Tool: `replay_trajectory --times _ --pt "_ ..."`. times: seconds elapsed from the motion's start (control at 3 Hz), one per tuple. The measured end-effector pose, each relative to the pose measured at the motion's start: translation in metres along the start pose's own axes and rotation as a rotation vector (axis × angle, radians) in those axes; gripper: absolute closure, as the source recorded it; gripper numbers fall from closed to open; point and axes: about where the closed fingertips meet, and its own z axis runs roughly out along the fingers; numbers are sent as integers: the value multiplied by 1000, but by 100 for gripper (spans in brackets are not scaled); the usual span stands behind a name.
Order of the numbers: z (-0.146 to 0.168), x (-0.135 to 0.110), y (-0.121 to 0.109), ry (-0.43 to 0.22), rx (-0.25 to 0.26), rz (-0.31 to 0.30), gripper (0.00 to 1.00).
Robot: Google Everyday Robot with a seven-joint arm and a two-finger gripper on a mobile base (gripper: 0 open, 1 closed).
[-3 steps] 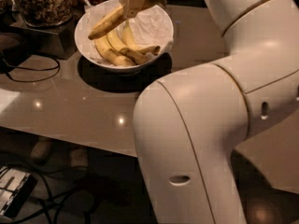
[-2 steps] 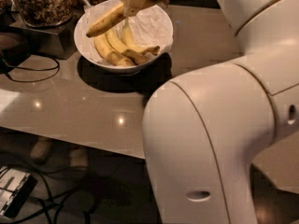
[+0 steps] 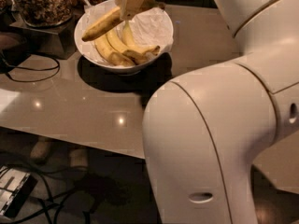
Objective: Pick banana from white bowl
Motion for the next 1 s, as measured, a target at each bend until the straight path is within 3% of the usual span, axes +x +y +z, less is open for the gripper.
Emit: replay_trajectory --times 0.67,1.0 --pt "21 -55 31 -97 -77 -86 100" --pt "24 -56 36 -99 -89 -85 100"
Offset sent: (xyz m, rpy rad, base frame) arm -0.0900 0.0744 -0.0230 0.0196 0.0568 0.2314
